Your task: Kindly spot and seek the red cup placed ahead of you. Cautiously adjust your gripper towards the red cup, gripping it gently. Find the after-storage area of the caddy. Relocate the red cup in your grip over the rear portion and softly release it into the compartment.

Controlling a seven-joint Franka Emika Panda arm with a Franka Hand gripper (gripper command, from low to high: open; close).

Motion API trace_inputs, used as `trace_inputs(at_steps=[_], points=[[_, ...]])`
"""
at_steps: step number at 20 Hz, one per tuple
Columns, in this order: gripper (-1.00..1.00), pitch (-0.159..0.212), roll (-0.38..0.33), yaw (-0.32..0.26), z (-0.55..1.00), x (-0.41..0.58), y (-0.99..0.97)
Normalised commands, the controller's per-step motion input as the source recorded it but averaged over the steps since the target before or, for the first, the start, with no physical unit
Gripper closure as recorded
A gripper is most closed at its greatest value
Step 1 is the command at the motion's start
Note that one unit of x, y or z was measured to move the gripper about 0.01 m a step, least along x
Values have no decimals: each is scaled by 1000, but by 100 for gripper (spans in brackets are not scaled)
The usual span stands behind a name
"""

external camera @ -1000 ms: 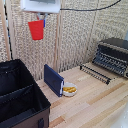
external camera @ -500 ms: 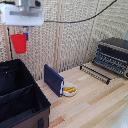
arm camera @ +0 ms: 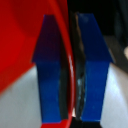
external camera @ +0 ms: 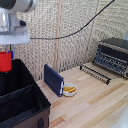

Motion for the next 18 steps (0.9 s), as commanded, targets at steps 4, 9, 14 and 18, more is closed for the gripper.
trace_inputs(at_steps=[4,9,14,18], points=[[-100,-151,-130,120,-54,374,64],[-100,-145,-270,180,17,261,-10],[-100,-137,-234,161,130,150,0],[-100,-22,-20,46,249,264,-43]])
